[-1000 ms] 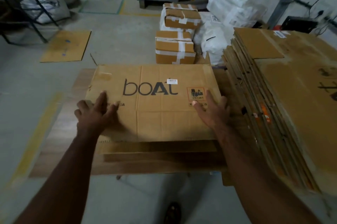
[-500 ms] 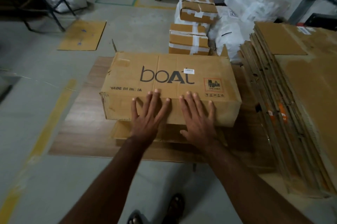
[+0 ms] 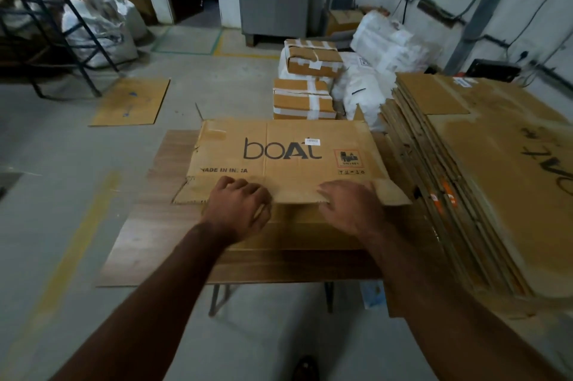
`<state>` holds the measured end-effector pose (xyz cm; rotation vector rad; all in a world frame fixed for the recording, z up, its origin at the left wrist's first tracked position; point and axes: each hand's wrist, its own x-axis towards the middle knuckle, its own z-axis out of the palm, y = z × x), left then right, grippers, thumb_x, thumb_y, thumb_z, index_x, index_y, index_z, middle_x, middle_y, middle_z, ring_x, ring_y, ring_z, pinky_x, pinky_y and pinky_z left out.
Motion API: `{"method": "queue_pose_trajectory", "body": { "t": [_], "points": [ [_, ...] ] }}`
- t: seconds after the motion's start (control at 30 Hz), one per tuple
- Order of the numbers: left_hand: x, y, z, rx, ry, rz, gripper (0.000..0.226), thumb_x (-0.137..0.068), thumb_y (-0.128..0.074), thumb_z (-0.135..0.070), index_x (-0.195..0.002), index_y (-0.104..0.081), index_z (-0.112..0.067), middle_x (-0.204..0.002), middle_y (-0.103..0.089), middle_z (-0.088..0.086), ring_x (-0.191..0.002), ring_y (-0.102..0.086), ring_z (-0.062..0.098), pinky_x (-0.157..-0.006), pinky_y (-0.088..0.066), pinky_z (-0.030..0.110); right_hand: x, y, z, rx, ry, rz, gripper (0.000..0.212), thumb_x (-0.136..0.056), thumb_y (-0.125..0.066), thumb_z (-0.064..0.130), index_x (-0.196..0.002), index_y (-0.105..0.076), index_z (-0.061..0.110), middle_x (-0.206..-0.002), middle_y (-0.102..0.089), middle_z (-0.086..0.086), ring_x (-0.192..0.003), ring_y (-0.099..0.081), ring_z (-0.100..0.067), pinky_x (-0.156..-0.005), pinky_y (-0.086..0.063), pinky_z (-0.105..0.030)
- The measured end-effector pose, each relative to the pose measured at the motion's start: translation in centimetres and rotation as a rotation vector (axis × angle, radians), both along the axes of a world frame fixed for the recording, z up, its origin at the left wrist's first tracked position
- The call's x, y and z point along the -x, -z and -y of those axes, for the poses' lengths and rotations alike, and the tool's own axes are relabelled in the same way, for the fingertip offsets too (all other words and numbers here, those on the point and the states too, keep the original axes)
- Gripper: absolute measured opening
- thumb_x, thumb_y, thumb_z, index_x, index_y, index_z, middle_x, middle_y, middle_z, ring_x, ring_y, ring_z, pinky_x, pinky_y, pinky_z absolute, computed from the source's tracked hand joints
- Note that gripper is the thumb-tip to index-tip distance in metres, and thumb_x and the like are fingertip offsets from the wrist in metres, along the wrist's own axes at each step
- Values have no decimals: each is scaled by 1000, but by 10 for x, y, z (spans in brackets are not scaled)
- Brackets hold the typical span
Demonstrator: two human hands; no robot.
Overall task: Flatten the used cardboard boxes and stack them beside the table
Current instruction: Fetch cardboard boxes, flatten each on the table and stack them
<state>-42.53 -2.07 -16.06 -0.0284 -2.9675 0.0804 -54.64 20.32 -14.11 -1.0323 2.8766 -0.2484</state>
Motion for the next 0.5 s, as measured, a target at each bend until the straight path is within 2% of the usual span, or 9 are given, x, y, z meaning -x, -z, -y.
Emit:
{"method": "queue_pose_trajectory", "body": {
  "t": [0.03, 0.1, 0.17, 0.23, 0.3, 0.4, 0.5],
  "points": [
    [0, -8, 1, 22, -12, -61, 41, -96, -38, -53, -116, -64, -26, -115, -72, 1, -108, -66, 24, -99, -43, 45, 2, -11, 0, 34, 13, -14, 39, -99, -58, 37, -137, -60, 28, -134, -65, 3, -124, -57, -21, -114, -29, -50],
    [4, -15, 4, 40, -53, -154, 43, -94, -52, -48, -125, -62, -20, -126, -68, 7, -118, -61, 29, -105, -41, 51, 15, -24, 4, 41, 15, -10, 34, -102, -55, 40, -132, -64, 28, -129, -68, 2, -122, -58, -23, -113, -29, -50],
    [9, -18, 4, 51, -89, -170, 67, -88, -67, -45, -145, -49, -14, -149, -52, 15, -138, -47, 35, -113, -34, 57, 33, -29, 12, 60, 14, 25, 35, -103, -52, 44, -132, -64, 27, -131, -67, 1, -125, -57, -26, -113, -31, -53],
    [18, -18, 0, 47, -84, -133, 93, -83, -75, -46, -158, -30, -12, -166, -24, 18, -152, -25, 37, -119, -26, 62, 58, -34, 21, 65, -2, 54, 34, -104, -49, 46, -127, -64, 26, -128, -67, 0, -122, -58, -28, -111, -33, -58],
    [34, -11, -2, 44, -54, -115, 103, -85, -75, -44, -163, -13, -16, -170, -1, 15, -156, -6, 36, -120, -21, 64, 81, -38, 34, -13, -15, 37, 33, -106, -43, 47, -126, -59, 25, -130, -64, -2, -124, -55, -29, -112, -30, -60],
    [60, 4, -2, 8, -88, 8, 102, -94, -64, -37, -161, 12, -26, -166, 27, 8, -155, 17, 32, -123, -13, 63, 101, -36, 52, -86, 63, -76, 46, -105, -39, 54, -140, -46, 26, -149, -50, -4, -138, -42, -30, -114, -22, -60],
    [82, 18, 2, -101, -166, 149, 104, -96, -60, -37, -157, 23, -32, -161, 39, 2, -152, 26, 30, -124, -11, 62, 106, -22, 65, -38, 166, -134, 63, -101, -45, 58, -155, -29, 28, -162, -32, -4, -149, -28, -29, -116, -20, -60]
  ]
}}
